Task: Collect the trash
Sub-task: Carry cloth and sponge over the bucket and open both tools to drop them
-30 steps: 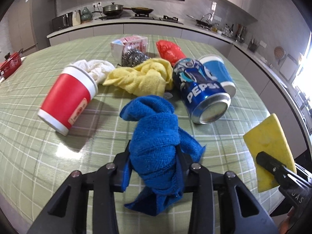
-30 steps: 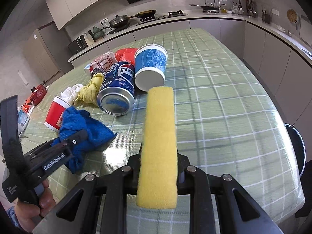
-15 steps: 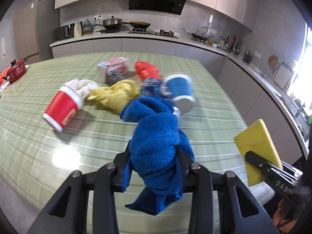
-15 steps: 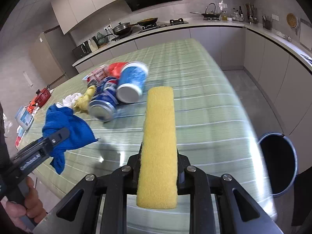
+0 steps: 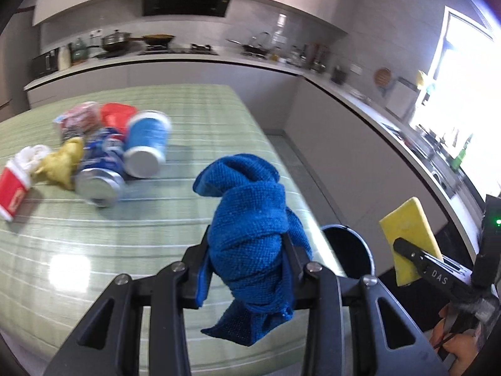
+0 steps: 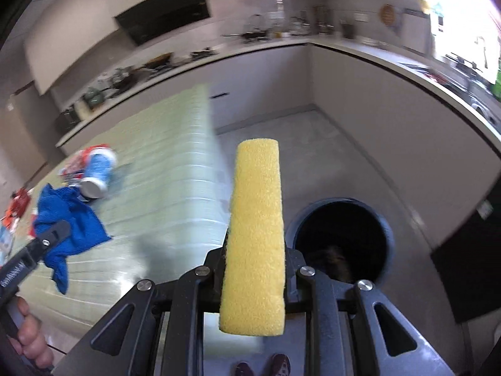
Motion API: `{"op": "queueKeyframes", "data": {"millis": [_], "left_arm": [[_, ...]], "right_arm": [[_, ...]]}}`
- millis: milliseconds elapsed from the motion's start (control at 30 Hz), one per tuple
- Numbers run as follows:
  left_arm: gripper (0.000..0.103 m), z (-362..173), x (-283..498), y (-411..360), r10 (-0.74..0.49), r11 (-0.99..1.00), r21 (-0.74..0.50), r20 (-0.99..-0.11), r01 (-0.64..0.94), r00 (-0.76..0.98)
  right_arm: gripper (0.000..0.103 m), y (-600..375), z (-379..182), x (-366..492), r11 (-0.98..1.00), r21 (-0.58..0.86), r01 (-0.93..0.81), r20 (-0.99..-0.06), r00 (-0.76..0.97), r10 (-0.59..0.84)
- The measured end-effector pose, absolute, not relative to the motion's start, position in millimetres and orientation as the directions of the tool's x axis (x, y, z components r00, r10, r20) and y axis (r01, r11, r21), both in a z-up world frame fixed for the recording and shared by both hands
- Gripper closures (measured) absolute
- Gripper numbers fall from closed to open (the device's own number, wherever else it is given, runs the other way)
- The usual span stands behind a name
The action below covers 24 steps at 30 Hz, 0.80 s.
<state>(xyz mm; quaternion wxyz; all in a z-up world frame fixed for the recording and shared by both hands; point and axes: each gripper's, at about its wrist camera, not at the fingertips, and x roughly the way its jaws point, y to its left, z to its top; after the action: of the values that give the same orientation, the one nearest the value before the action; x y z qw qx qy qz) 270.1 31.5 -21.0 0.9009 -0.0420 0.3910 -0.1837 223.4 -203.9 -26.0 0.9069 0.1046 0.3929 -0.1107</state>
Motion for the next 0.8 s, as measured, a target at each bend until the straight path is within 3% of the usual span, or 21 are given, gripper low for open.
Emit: {"op": "queueKeyframes", "data": {"millis": [167, 333, 800], "left_arm": [[0.065, -15, 264, -23, -0.397, 0.910, -0.209, -0.692, 0.359, 0.603], [0.065, -19, 258, -80, -0.395, 0.911, -0.209, -0.692, 0.357, 0.604], [0.065, -101, 262, -204, -0.276, 0.956, -0.163, -0.784, 0.246, 0.556]], "right_arm": [[0.080, -256, -31, 206, 0.928, 0.120, 0.353, -0.742, 0.653, -0.152], [0.080, -306, -42, 212, 0.942, 0.113, 0.316, -0.762, 0.636, -0.122], [0.079, -410, -123, 254, 0.978, 0.146, 0.151, -0.845, 0.533, 0.044]]}}
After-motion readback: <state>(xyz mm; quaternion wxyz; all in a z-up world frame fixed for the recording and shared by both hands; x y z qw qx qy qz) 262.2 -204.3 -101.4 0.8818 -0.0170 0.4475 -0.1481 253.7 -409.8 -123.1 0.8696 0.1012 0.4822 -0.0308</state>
